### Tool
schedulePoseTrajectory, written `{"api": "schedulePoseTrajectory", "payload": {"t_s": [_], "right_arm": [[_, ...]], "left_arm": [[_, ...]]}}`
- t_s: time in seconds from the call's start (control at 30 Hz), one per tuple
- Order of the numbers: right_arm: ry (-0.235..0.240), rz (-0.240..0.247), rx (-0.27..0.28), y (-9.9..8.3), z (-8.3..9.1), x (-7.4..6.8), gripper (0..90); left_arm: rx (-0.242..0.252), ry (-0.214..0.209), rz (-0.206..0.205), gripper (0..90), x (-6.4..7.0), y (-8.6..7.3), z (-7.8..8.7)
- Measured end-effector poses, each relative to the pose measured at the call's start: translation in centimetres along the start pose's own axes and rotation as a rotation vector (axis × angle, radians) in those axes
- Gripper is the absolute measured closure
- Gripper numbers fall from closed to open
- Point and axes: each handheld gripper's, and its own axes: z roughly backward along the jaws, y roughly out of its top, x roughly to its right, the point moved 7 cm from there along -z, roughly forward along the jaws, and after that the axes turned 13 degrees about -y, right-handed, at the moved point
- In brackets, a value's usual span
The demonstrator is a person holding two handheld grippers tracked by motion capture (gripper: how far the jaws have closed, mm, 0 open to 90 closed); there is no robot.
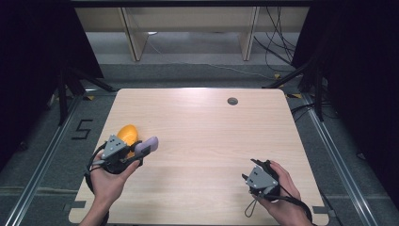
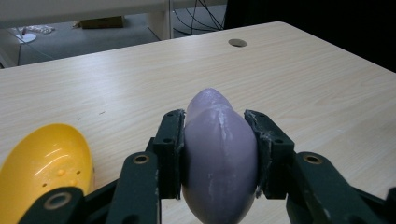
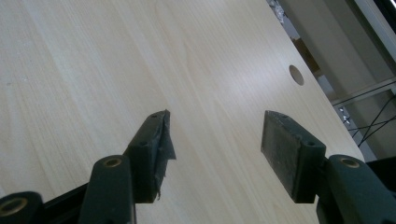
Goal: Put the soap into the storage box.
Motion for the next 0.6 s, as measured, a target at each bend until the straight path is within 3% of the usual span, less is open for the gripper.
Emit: {"api": "schedulePoseTrajectory", "payload": {"t_s": [0.6], "right_arm": [[-0.002,-0.014,-0.009,-0.1,0.0,0.0,42.9]], "left_arm": [[0.026,0.084,0.020,58.8,-2.4,0.0,1.2]]}}
